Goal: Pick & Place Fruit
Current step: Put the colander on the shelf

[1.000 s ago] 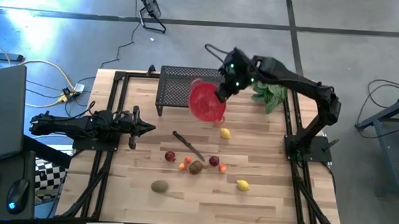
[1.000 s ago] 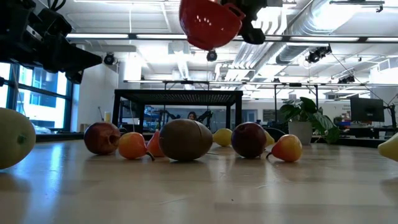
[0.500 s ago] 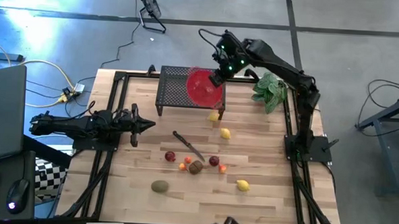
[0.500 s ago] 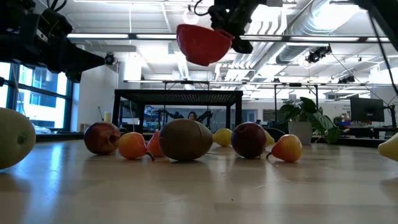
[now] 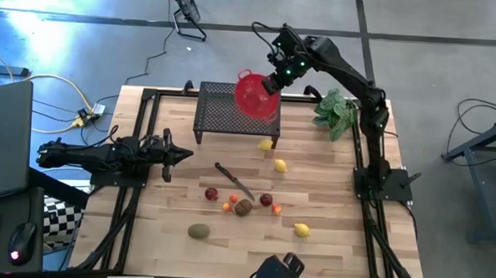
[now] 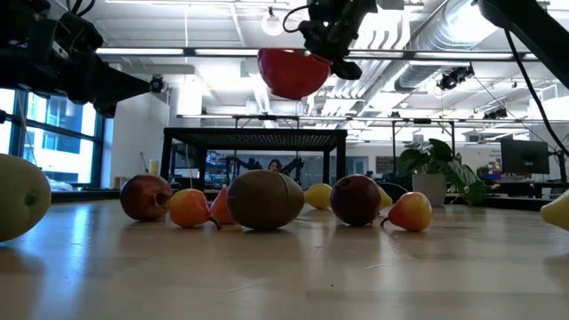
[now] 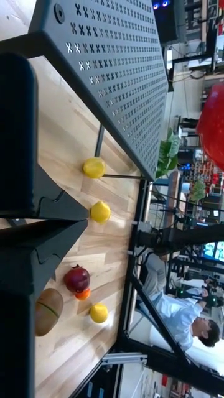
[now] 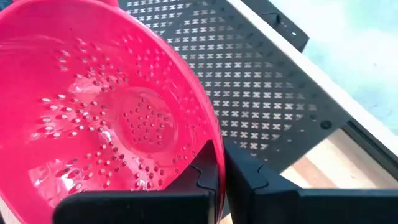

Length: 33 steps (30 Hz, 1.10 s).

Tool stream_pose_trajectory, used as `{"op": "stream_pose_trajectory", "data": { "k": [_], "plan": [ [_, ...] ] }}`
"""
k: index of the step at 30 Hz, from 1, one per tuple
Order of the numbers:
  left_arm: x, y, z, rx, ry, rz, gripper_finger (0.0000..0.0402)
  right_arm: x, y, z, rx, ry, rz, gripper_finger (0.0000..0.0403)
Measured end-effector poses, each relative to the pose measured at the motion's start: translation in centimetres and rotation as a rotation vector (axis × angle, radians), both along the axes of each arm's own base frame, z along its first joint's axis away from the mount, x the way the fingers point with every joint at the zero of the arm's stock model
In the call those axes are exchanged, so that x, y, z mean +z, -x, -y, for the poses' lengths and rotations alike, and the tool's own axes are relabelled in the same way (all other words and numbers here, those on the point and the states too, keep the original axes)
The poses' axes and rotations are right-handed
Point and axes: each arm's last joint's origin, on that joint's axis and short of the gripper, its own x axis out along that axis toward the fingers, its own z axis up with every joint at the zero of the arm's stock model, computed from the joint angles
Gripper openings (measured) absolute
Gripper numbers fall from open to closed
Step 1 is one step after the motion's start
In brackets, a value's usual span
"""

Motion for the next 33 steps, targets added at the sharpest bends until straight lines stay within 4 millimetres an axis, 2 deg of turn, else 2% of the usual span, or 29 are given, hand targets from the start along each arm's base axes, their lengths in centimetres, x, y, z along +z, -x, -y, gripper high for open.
{"op": "stream_pose_trajectory", "data": {
  "k": [19,28,33],
  "plan": [
    [0.0,0.0,-0.1,0.021,0.0,0.001,0.0,-0.4,1.2,0.9,-0.064,0.006,-0.086,0.0004],
    [0.0,0.0,-0.1,0.023,0.0,0.001,0.0,-3.3,1.0,1.1,-0.047,-0.077,-0.15,0.0004],
    [0.0,0.0,-0.1,0.024,0.0,0.001,0.0,-4.1,1.1,1.5,-0.045,-0.116,-0.149,0.0004]
  ]
}}
